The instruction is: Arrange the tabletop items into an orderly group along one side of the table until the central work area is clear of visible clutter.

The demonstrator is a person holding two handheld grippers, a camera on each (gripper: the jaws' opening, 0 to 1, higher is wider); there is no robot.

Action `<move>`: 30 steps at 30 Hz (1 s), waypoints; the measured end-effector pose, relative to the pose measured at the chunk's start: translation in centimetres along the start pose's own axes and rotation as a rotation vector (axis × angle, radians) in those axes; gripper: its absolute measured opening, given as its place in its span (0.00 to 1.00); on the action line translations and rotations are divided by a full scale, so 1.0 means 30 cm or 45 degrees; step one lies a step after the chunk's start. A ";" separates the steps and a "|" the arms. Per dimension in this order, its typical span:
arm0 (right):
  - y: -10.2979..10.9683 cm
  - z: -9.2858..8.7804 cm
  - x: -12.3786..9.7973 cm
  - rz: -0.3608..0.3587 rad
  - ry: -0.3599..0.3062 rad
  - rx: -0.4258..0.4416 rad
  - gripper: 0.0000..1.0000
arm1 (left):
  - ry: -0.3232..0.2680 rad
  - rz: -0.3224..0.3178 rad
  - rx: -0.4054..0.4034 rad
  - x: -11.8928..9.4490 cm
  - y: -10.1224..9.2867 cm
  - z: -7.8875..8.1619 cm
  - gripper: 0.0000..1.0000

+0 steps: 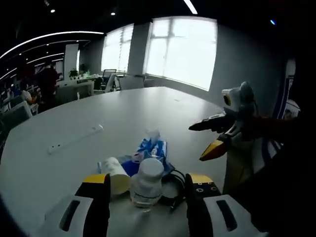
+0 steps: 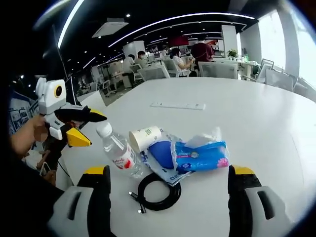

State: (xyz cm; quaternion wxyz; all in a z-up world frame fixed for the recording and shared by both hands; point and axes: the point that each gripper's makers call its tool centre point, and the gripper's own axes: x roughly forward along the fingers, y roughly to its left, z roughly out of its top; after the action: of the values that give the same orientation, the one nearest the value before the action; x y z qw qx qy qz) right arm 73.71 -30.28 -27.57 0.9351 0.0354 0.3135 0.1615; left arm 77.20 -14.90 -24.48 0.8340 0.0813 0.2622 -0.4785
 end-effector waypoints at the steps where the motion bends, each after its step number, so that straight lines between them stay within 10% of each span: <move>1: -0.002 -0.003 -0.001 -0.002 0.001 0.001 0.95 | -0.002 0.000 0.000 0.004 -0.002 0.002 0.57; 30: -0.004 -0.109 -0.008 -0.018 0.068 0.066 0.90 | -0.013 0.068 0.043 0.118 0.001 -0.022 0.24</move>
State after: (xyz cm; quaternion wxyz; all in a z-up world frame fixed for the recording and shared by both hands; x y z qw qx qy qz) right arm 71.61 -30.58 -30.08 0.9262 0.0532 0.3428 0.1477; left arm 78.42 -17.30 -26.87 0.8463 0.0997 0.2476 -0.4609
